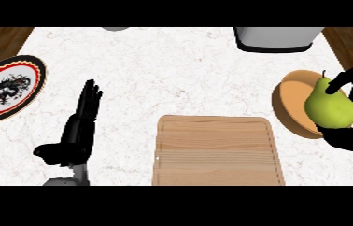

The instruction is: Pick the pear from the cutting board and place it in the pot

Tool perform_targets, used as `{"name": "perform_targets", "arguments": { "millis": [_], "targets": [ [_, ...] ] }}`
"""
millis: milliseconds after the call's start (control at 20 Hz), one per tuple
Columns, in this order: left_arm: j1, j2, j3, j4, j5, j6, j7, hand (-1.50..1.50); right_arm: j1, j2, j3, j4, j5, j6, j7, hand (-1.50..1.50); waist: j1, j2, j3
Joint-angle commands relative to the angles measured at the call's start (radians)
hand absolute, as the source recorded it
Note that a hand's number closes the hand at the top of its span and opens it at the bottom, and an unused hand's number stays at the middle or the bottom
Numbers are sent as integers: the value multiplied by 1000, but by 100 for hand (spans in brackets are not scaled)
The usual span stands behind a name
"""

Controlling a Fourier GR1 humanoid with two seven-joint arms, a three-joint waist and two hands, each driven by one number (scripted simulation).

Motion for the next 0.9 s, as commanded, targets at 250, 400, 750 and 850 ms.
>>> {"name": "perform_targets", "arguments": {
  "millis": [250,400,750,850],
  "targets": [
    [-24,-6,18,16,15,-20,-7,0,-123,-80,-104,464,-71,-35,-239,150,8,2,0],
    [-51,-15,9,41,-9,-6,8,0,-166,-98,-86,591,-49,-30,-280,150,8,2,0],
    [10,2,4,-26,8,-37,16,0,-226,-114,-74,894,65,-61,-225,150,26,4,0],
    [-59,-19,23,76,-3,-17,-18,0,-210,-113,-111,963,37,-70,-251,-150,8,4,0]
  ]
}}
